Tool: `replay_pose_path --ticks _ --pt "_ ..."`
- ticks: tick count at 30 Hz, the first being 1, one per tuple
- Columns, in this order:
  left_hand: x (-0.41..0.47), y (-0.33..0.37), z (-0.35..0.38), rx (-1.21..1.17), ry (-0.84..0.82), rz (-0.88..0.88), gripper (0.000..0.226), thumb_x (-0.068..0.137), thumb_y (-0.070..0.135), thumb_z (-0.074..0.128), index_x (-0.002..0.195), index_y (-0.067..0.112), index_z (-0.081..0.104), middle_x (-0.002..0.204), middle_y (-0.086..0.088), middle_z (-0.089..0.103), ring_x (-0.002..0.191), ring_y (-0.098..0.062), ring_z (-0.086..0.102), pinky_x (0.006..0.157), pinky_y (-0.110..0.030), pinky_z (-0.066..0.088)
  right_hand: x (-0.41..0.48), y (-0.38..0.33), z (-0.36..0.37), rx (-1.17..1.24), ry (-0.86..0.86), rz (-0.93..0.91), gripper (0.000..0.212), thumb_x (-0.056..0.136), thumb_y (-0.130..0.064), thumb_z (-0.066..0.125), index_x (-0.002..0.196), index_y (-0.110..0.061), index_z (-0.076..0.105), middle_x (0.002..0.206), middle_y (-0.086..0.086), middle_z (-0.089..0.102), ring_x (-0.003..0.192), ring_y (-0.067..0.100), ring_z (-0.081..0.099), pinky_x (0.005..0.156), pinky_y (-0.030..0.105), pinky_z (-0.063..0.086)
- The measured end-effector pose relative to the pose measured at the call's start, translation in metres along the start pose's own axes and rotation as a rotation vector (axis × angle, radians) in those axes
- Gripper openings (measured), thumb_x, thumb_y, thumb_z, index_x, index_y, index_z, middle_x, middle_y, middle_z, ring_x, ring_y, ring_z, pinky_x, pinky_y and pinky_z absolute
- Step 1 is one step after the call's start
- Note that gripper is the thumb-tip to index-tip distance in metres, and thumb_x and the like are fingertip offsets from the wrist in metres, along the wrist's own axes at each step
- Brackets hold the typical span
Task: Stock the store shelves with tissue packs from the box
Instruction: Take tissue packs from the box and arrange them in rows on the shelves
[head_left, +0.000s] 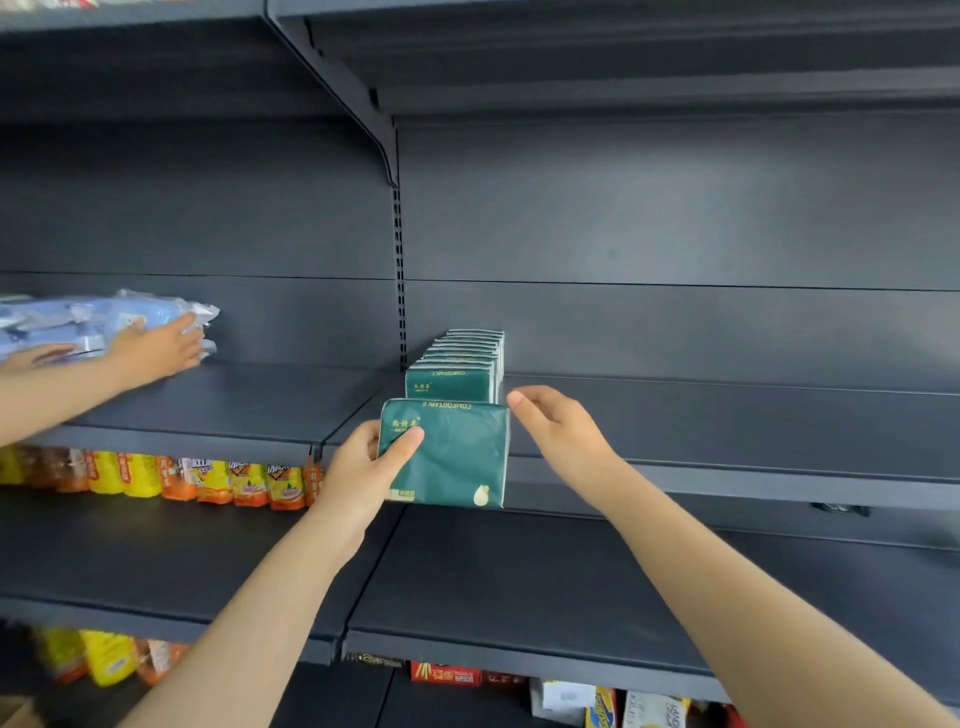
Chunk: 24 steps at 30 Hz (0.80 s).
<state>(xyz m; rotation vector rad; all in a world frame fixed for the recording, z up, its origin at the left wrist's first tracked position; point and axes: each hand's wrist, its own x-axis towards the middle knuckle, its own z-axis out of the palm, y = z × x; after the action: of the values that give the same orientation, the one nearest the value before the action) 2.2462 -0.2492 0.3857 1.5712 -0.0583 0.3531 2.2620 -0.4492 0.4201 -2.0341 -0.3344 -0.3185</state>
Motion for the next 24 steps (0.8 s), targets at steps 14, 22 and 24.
replay_pose_path --ticks 14,22,24 --pt "-0.006 0.039 0.076 0.124 -0.079 0.187 0.019 0.093 0.034 0.056 0.106 0.025 0.046 0.108 0.011 0.058 0.101 -0.003 0.058 0.076 -0.016 0.048 -0.012 0.015 -0.051 0.300 0.051 0.001 0.040 0.079 -0.017 0.075 0.112 -0.023 0.053 0.102 -0.008 0.067 0.092 0.010 0.064 0.079 0.026 0.053" --pt "0.078 0.026 0.064 0.963 -0.216 0.476 0.060 0.090 0.052 0.050 0.139 0.018 0.038 0.139 0.003 0.040 0.131 -0.016 0.032 0.107 -0.029 0.031 0.057 0.026 -0.084 0.139 0.082 0.005 0.031 0.078 -0.010 0.076 0.103 -0.017 0.059 0.089 -0.007 0.069 0.068 0.000 0.066 0.054 0.013 0.048" --pt "0.105 0.023 0.057 1.237 -0.217 0.582 0.074 0.089 0.059 0.046 0.146 0.016 0.026 0.148 0.000 0.027 0.138 -0.020 0.019 0.113 -0.035 0.022 0.083 0.031 -0.092 0.096 0.113 0.020 0.031 0.079 -0.008 0.075 0.104 -0.014 0.059 0.090 -0.005 0.068 0.065 -0.001 0.066 0.052 0.013 0.048"
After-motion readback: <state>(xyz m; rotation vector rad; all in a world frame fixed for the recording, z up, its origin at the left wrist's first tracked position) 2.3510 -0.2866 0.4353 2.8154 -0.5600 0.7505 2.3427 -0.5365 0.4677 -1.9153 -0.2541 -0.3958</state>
